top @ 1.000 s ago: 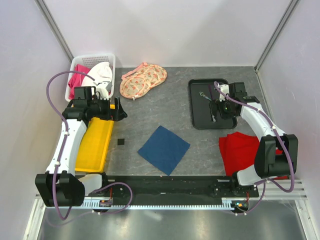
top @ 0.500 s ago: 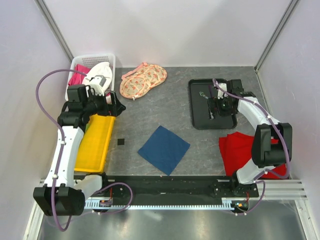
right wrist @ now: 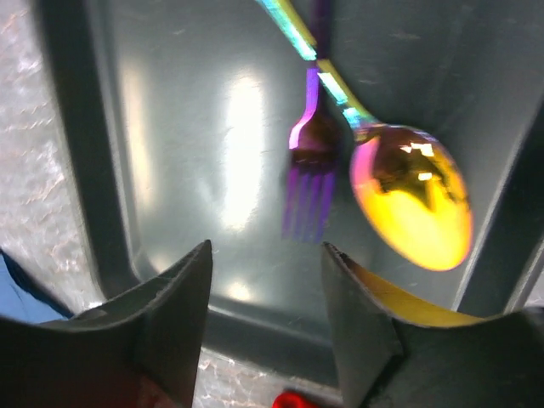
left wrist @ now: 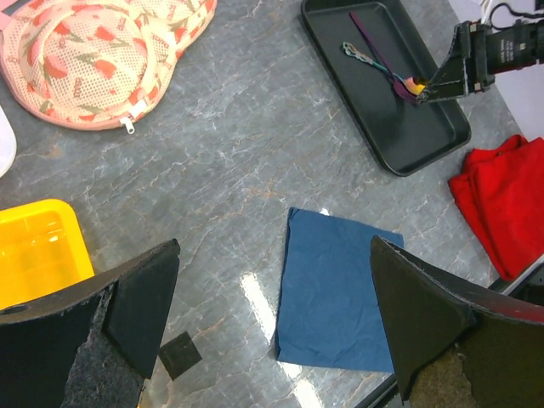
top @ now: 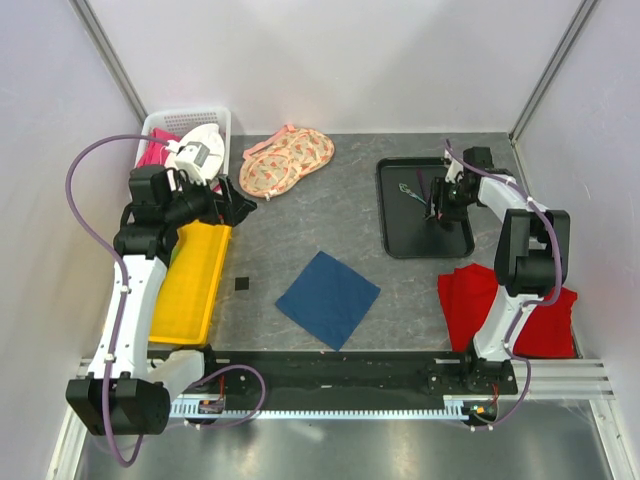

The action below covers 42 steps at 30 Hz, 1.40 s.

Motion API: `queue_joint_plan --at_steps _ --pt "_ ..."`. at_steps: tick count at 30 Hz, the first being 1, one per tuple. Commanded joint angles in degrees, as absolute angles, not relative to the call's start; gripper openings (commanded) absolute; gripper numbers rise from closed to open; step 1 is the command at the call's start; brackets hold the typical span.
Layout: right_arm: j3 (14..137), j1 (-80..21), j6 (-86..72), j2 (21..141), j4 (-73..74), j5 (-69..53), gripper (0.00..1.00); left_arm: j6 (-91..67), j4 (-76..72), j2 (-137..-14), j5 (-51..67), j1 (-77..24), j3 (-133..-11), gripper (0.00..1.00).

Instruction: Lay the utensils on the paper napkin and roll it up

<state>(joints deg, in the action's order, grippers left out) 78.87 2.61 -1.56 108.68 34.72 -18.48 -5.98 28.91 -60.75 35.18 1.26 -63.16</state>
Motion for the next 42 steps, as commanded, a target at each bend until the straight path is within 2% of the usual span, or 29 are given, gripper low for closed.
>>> queue_joint_plan --at_steps 1,8,14,20,27,42 --pt "81.1 5.1 -5.5 111.2 33.7 -22.1 0.58 -8.0 25.2 -61.1 37.2 1.3 -62.7 1.0" --pt "85.2 5.8 -4.0 112.8 32.9 -21.0 0.57 -8.4 24.0 -62.5 38.7 1.3 -62.2 1.0" --pt "91.0 5.9 -3.8 116.7 33.7 -20.0 0.47 -8.3 23.4 -63.5 38.5 1.3 -62.3 1.0" --pt "95.4 5.8 -5.8 120.8 32.0 -19.6 0.46 -8.4 23.0 -64.1 38.5 1.3 -61.9 1.0" --pt "99.9 5.5 -6.4 125.4 31.9 -19.2 0.38 -7.9 23.0 -64.2 38.0 1.3 -61.3 1.0" --pt "107.0 3.3 -6.6 131.3 32.5 -18.2 0.39 -7.7 22.9 -66.2 37.8 1.3 -60.5 1.0"
